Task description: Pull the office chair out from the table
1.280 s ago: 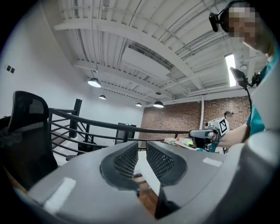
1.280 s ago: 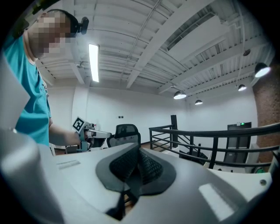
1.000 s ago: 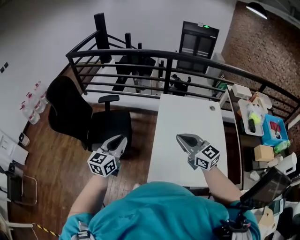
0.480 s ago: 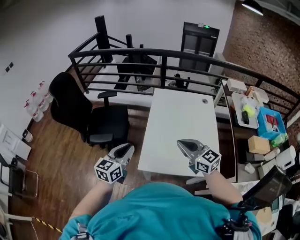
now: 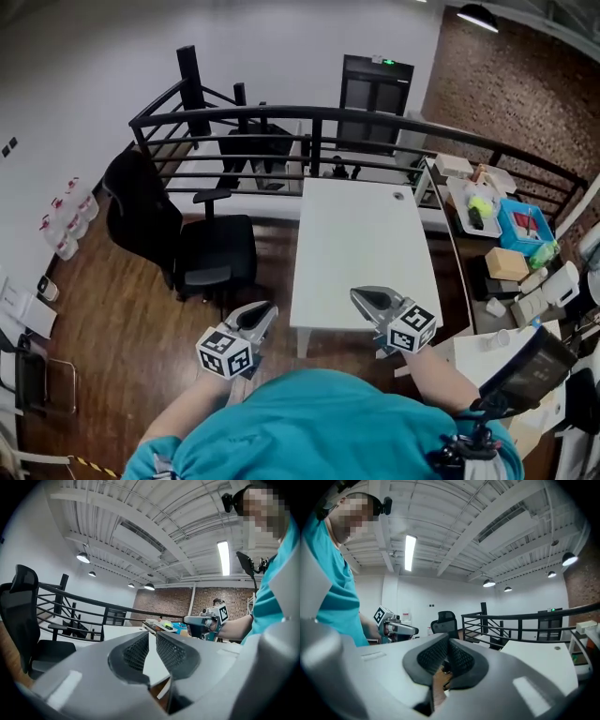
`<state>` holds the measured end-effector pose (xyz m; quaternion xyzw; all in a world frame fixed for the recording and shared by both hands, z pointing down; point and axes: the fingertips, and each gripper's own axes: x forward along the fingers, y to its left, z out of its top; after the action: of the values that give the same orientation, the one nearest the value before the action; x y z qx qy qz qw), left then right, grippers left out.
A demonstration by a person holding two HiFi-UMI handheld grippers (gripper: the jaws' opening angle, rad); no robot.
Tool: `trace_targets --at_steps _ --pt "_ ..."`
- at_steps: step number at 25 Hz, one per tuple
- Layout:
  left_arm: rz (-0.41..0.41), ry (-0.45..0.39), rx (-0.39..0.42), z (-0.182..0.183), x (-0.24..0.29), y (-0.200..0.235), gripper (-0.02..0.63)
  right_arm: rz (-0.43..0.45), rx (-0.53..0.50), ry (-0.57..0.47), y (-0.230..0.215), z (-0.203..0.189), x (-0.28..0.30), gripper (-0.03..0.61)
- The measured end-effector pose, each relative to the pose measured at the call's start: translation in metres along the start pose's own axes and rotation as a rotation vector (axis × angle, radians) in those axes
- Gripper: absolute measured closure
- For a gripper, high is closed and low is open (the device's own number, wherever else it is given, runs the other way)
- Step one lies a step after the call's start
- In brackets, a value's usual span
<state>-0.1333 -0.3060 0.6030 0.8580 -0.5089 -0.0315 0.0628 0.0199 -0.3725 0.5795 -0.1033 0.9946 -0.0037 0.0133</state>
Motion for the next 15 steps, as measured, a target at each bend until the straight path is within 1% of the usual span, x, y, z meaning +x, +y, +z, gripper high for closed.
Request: trace_targets --at_steps 4,9,12,15 --pt "-0.051 0.017 0.016 0.003 -0.053 -0.013 0.557 -0.035 0.015 0.003 0.058 -0.002 0.006 0.581" --pt "-0.083 0.019 -0.001 0.001 -0.104 -0.025 0.561 -0.069 0.020 0.017 0.123 0.004 0.003 0.581" --pt "-0.102 0.010 -0.027 0.002 -0.124 -0.042 0.561 -0.096 0.006 0.023 0.148 0.015 -0.013 0.581" --pt "-0.113 0.001 -0.034 0.001 -0.132 -0.065 0.563 -0.122 -0.003 0.019 0.160 0.022 -0.040 0.581"
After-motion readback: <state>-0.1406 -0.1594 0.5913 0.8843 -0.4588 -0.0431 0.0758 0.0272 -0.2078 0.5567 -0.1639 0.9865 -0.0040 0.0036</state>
